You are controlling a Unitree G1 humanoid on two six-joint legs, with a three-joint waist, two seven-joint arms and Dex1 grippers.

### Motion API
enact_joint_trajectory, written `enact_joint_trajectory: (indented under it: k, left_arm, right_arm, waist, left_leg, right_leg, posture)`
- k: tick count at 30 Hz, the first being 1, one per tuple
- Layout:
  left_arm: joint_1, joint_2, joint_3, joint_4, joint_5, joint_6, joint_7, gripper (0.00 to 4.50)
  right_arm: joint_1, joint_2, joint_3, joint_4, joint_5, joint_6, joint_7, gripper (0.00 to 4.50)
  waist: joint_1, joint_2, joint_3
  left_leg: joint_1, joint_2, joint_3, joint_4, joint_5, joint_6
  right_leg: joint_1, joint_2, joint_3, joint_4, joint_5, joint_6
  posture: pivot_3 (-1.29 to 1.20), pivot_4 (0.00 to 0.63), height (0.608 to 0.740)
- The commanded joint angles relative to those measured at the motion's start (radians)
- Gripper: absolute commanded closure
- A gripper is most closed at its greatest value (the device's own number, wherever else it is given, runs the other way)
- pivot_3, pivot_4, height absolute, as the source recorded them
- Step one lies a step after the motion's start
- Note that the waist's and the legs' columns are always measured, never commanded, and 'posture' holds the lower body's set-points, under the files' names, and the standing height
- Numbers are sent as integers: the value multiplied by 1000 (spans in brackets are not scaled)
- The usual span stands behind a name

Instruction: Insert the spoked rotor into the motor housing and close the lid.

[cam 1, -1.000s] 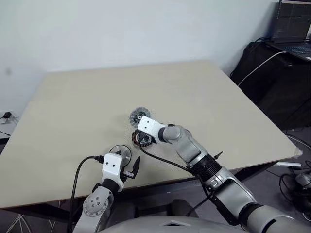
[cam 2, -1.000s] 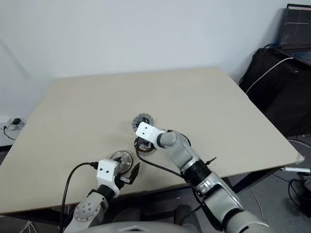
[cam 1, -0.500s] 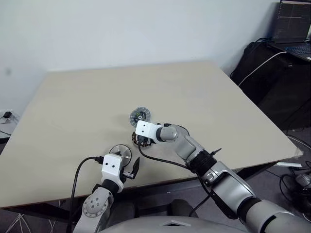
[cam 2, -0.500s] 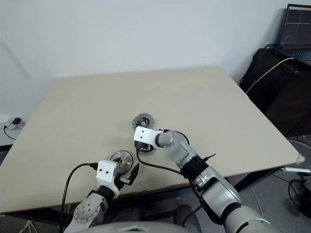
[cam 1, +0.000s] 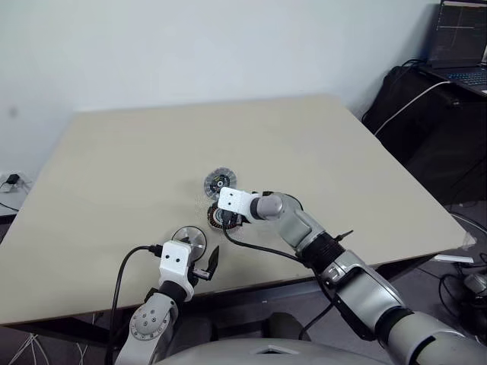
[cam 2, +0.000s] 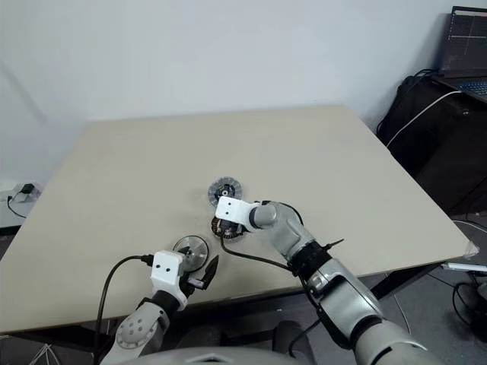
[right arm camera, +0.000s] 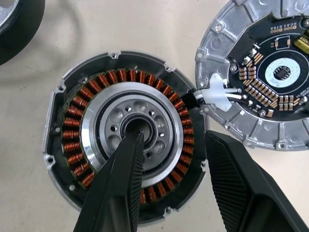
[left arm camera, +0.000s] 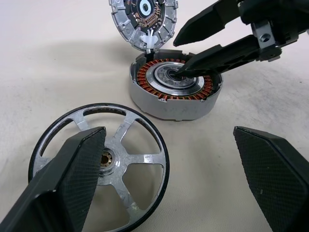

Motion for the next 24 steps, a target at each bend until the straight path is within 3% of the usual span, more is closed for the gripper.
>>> enact_joint_trajectory:
  k: [1,24]
  left_arm:
    - [-14,2,-2,-22,-3,-15,-4,0]
    - [-11,-8,-5,-10,2,-28,5,0]
  right_arm:
    - [-11,9,-22,-19,-1,17,-7,2346]
    - [-47,58,-26,79,-15,63,-13,2346]
  waist:
    - [0,0,0]
    - [-2,0,0]
  left_leg:
    - [0,0,0,0,0,0]
    - [1,0,0,0,0,0]
  right_leg:
    - [0,0,0,0,0,0]
    - [0,0,0,2,0,0]
  posture:
    - [0,0,740]
    - [0,0,740]
